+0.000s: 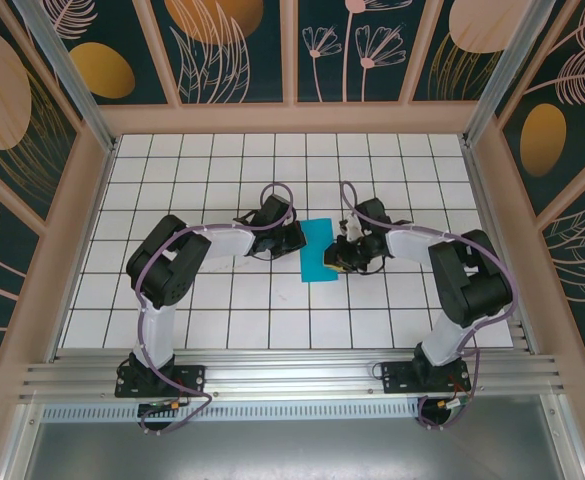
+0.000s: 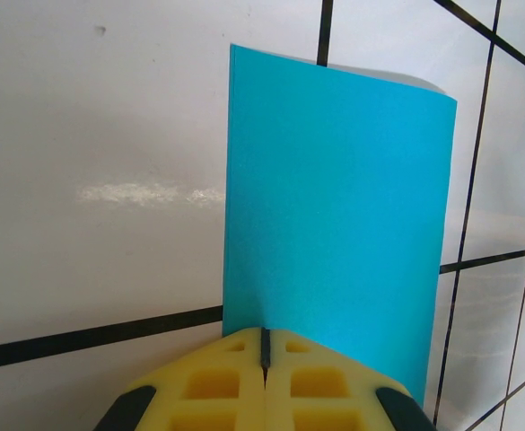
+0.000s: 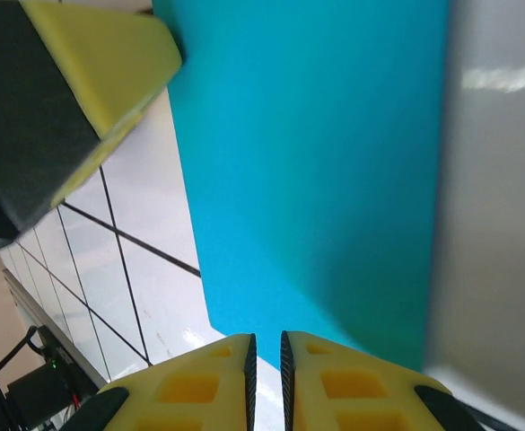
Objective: Fold a paper plane with a square sheet of paper (pick it up from the middle)
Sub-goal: Fold the triangle a second time at the center of the table.
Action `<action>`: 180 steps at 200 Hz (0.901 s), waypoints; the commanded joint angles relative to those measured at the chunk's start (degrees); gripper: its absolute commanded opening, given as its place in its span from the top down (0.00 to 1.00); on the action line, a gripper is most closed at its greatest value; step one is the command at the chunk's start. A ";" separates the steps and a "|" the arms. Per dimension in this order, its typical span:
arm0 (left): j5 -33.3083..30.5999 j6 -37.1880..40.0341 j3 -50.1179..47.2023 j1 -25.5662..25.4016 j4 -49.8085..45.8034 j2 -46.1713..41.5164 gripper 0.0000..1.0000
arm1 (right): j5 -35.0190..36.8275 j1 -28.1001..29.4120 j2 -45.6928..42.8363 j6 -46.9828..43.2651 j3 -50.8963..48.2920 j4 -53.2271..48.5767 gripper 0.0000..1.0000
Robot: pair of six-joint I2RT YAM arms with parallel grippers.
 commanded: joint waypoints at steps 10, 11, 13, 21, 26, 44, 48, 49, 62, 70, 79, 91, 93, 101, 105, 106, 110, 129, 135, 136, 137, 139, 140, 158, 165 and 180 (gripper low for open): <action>-0.96 1.04 -0.36 -0.34 -5.23 -0.01 1.00 | 0.97 0.34 -1.80 1.67 -3.87 2.04 0.81; -0.97 1.04 -0.35 -0.35 -5.23 -0.01 1.00 | 0.97 0.31 -1.76 1.67 -3.96 2.09 0.81; -0.97 1.04 -0.34 -0.34 -5.22 -0.01 1.00 | 1.09 0.29 -1.75 1.71 -4.15 2.11 0.81; -0.84 1.06 -0.27 -0.37 -5.22 -0.02 1.00 | 1.62 0.30 -1.85 1.76 -4.83 2.23 0.81; -0.75 1.05 -0.25 -0.36 -5.22 -0.02 1.00 | 1.84 0.33 -1.79 1.69 -5.12 2.20 0.81; -0.61 1.17 -0.12 -0.37 -5.22 -0.02 1.00 | 2.16 0.33 -1.88 1.43 -5.87 2.21 0.81; -0.60 1.13 -0.10 -0.37 -5.20 -0.01 1.00 | 2.35 0.26 -1.85 1.36 -6.05 2.21 0.81; -0.61 1.17 -0.09 -0.37 -5.21 -0.01 1.00 | 2.38 0.23 -1.83 1.34 -6.05 2.21 0.81; -0.44 1.13 0.09 -0.37 -5.13 0.05 1.00 | 3.23 0.08 -1.26 0.89 -5.95 1.62 0.81; -0.21 1.20 0.31 -0.37 -5.13 0.12 1.00 | 3.19 -0.02 -1.15 0.81 -5.67 1.08 0.81; -0.09 1.22 0.40 -0.37 -5.22 -0.08 1.00 | 2.74 0.03 -1.85 0.87 -5.39 1.08 0.81; -0.24 1.39 0.36 -0.37 -5.22 -0.57 1.00 | 2.56 -0.06 -3.65 1.01 -4.68 1.01 0.81; -0.26 1.39 0.36 -0.37 -5.16 -0.61 1.00 | 2.54 -0.11 -3.98 0.93 -4.49 0.89 0.81; -0.11 1.48 0.36 -0.36 -5.13 -1.06 1.00 | 2.83 -0.19 -5.13 0.73 -3.73 0.53 0.80; 0.07 1.59 0.49 -0.37 -5.01 -1.27 1.00 | 3.10 -0.30 -5.64 0.64 -3.34 0.28 0.80; 0.12 1.67 0.47 -0.37 -4.98 -1.30 1.00 | 3.18 -0.32 -5.79 0.63 -3.21 0.24 0.80; 0.32 1.74 0.53 -0.37 -4.88 -1.43 1.00 | 3.56 -0.44 -6.22 0.53 -2.90 0.02 0.79; 1.88 2.09 0.54 -0.37 -3.29 -2.74 1.00 | 5.81 -1.32 -6.93 0.05 -1.36 -1.03 0.75; 2.22 2.34 0.46 -0.30 -2.77 -3.33 0.98 | 7.01 -1.58 -6.82 -0.21 -0.86 -1.42 0.74; 2.25 2.35 0.41 -0.33 -2.68 -3.43 0.97 | 7.16 -1.57 -6.77 -0.23 -0.74 -1.48 0.74; 2.31 2.35 0.39 -0.35 -2.59 -3.57 0.97 | 7.28 -1.61 -6.71 -0.29 -0.59 -1.56 0.74; 2.36 2.42 0.26 -0.32 -2.34 -3.82 0.96 | 7.65 -1.70 -6.61 -0.38 -0.37 -1.68 0.73; 2.41 2.39 0.22 -0.34 -2.24 -3.94 0.96 | 7.79 -1.76 -6.58 -0.41 -0.31 -1.75 0.73; 1.82 2.46 -1.13 -0.34 -0.86 -6.62 0.89 | 8.61 -2.12 -5.19 -0.86 1.40 -2.16 0.70; 1.22 2.47 -1.70 -0.32 -0.61 -7.62 0.85 | 8.61 -2.13 -4.36 -1.09 2.28 -2.23 0.69; -0.40 2.15 -3.53 -0.37 -0.06 -9.82 0.77 | 9.62 -2.11 -2.77 -1.22 3.67 -2.81 0.67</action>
